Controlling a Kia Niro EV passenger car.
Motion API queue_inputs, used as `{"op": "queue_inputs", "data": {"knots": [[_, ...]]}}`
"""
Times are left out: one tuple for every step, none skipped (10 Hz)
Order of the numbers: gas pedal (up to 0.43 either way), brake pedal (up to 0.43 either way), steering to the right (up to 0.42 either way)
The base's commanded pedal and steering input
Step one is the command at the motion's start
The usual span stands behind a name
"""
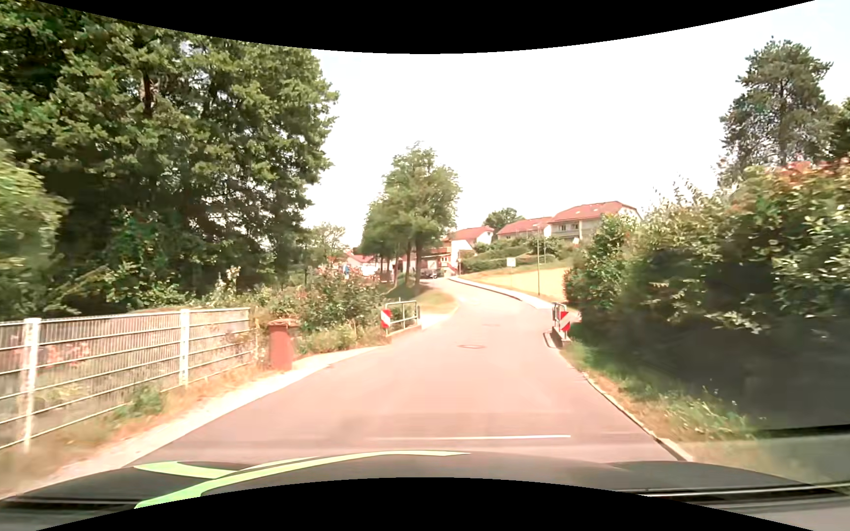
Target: Follow the waypoints while adhering to traffic rules and regulations
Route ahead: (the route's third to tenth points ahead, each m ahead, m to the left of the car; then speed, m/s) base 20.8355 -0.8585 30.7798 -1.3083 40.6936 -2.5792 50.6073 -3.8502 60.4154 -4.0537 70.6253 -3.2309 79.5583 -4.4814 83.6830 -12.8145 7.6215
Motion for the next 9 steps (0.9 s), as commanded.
{"op": "queue_inputs", "data": {"knots": [[0.0,0.0,0.06],[0.0,0.0,0.06],[0.0,0.0,0.06],[0.0,0.0,0.06],[0.0,0.043,0.06],[0.0,0.073,0.059],[0.0,0.116,0.059],[0.0,0.159,0.059],[0.0,0.165,0.061]]}}
